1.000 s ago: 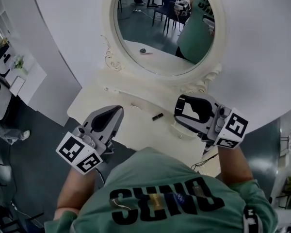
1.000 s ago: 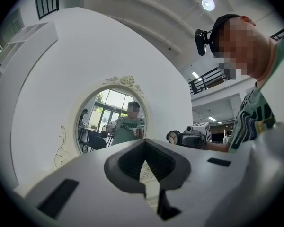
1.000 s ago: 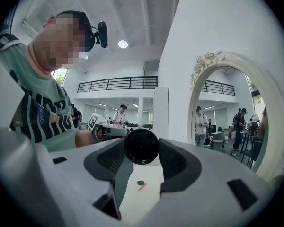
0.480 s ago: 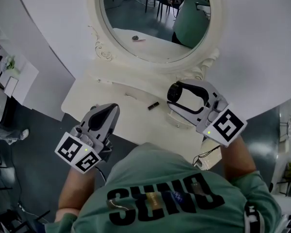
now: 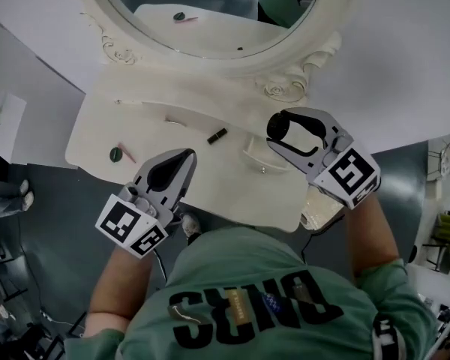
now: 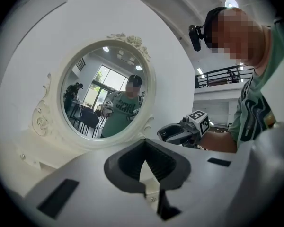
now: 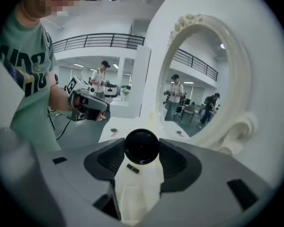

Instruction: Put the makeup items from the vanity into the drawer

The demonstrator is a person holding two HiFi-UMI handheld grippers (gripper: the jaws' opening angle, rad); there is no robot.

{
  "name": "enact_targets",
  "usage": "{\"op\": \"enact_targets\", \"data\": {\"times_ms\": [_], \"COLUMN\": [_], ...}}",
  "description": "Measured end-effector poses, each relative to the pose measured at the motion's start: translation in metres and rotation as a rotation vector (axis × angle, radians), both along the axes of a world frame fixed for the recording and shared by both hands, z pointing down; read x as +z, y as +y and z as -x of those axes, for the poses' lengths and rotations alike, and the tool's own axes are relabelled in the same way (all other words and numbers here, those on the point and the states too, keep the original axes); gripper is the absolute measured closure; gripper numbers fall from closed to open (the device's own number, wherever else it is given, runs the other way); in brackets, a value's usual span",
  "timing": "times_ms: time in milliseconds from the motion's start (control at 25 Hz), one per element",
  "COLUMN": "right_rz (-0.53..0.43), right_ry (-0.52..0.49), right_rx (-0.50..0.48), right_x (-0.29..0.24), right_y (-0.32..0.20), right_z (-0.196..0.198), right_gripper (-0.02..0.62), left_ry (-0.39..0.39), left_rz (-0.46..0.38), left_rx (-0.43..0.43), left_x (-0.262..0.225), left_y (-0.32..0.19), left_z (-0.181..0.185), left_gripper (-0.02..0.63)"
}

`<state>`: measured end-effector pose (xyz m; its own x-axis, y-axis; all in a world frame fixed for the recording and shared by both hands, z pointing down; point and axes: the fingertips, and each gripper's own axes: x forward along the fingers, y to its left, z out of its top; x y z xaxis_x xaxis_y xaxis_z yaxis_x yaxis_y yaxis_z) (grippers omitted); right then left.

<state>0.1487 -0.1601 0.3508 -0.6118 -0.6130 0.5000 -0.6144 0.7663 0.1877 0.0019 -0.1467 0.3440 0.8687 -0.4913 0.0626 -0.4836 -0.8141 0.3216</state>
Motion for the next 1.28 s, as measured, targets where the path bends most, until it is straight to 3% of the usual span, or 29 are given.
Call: {"op": "enact_targets", "data": {"times_ms": [240,520,960,1280], "right_rz": [0.223,0.315,0.258,0.242], "right_ry": [0.07,0.133,0.258,0.24], "right_rx": [0.047,0.028,-0.016,0.004], "right_x": [0.138,0.236,0.257,0.252], "right_y": [0.001,0.015,0.023,0.022], "right_z": [-0.049,-0.064,-0.067,-0.07], "right_gripper": [0.356,0.355,0.353,0.351], "left_ry": [-0.005,-0.027,-0.043,-0.039], "left_rz": [0.103,0.166,0.21,0.205], "left_rx": [0.1,0.163,0.157,0.164], "left_x": [0.086,0.161,0.204,0.2], "left_y": [-0.011,-0.011,-0.01,-0.006], "left_z": [-0.077,-0.124,-0.129,-0.13], "left_gripper": [0.598,0.598,0.598,0.598]}}
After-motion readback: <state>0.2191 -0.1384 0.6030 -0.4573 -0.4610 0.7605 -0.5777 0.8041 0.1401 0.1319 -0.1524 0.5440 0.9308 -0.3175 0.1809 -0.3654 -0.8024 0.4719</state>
